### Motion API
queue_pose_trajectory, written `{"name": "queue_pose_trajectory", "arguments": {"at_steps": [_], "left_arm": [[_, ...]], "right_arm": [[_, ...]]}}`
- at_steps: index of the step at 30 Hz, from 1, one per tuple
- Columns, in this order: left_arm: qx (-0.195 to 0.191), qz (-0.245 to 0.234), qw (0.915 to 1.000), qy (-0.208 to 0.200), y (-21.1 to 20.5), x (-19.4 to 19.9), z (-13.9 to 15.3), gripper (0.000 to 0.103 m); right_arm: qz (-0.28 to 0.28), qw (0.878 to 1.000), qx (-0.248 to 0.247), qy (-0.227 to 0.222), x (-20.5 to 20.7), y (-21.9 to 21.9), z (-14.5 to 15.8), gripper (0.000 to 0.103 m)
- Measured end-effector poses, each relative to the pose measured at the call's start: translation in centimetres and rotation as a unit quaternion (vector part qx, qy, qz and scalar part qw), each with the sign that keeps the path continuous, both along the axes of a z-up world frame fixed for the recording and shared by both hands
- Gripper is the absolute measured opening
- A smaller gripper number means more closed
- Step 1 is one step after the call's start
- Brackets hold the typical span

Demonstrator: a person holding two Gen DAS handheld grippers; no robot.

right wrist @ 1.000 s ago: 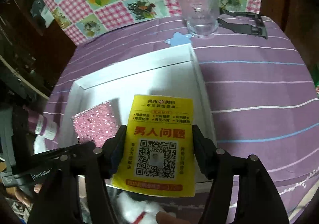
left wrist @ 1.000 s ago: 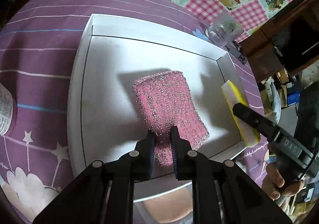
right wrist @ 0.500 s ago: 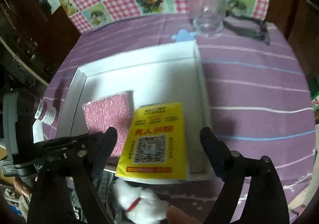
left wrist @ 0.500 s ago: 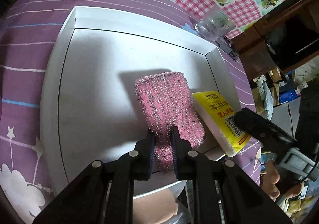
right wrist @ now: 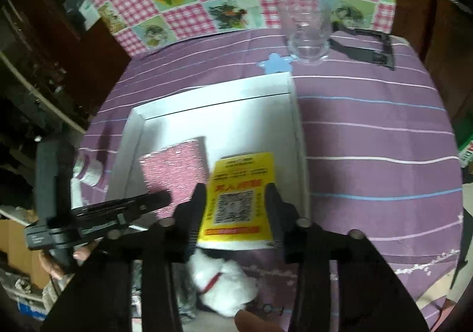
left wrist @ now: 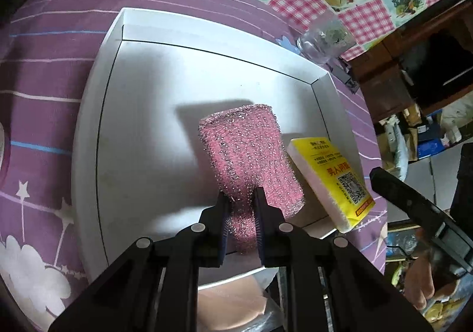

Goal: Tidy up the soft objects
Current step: 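Lower pad and card into the tray and open both tools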

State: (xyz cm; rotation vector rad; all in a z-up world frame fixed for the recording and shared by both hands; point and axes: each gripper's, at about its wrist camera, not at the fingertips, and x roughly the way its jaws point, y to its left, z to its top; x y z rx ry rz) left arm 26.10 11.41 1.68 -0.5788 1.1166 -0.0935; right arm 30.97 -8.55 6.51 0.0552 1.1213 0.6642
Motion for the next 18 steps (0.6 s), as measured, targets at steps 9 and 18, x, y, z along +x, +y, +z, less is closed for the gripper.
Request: {"name": "queue_pose_trajectory", "arguments": {"at_steps": [9,18], "left_arm": [[-0.014,-0.013,0.9998,-0.011,-1.6,0.5,-0.4,0.015],[-0.017,-0.016,0.9997,-0.010,-1.7,0.7,-0.4,0.017]], "right_arm": [[-0.055,0.997,-0.044,0.010,1.7,0.8,-4.3,0.034],[-0.054,0.995,-0.067,0.042,1.8,-0.1,-3.9,0.034]]}}
